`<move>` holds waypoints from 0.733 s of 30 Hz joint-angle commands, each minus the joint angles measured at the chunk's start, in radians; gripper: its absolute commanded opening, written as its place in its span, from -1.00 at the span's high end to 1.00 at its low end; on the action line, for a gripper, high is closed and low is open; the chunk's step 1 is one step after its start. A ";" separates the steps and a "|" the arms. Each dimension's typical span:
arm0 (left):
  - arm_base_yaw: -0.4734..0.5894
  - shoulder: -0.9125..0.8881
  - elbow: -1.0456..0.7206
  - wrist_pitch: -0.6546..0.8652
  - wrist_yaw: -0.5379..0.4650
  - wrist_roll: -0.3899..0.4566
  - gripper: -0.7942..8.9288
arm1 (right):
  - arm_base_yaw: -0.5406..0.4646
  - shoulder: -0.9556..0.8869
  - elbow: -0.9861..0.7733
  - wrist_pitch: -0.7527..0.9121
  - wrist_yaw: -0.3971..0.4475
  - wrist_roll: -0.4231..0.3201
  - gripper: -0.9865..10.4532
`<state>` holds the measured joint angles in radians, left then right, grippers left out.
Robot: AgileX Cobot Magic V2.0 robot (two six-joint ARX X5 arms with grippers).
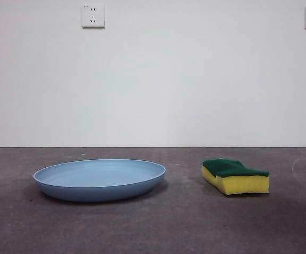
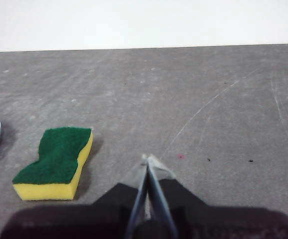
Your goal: Pick up the plate,pick up the cloth,clean the plate with the cloth
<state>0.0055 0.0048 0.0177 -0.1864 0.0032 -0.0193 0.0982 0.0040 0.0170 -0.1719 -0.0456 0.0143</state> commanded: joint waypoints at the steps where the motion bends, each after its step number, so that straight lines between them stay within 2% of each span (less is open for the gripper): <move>1: 0.003 -0.003 -0.014 0.003 0.004 -0.015 0.84 | 0.001 -0.002 -0.011 -0.007 -0.003 0.024 0.83; 4: 0.003 -0.003 -0.014 0.010 0.006 -0.032 0.84 | 0.001 -0.002 -0.011 -0.008 -0.007 0.072 0.83; 8: 0.003 -0.003 -0.013 0.023 0.017 -0.167 0.84 | 0.001 -0.002 -0.011 0.003 -0.004 0.166 0.83; 13: 0.003 -0.003 -0.007 0.077 0.163 -0.205 0.85 | 0.001 -0.002 0.014 0.071 -0.010 0.345 0.83; 17: 0.003 0.005 0.040 0.036 0.187 -0.294 0.85 | 0.001 0.021 0.078 0.063 -0.009 0.364 0.85; 22: 0.003 0.055 0.137 -0.021 0.188 -0.327 0.85 | 0.001 0.133 0.218 0.003 -0.008 0.363 0.85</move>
<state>0.0055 0.0509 0.1440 -0.2062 0.1879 -0.3202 0.0982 0.1143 0.2100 -0.1658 -0.0528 0.3630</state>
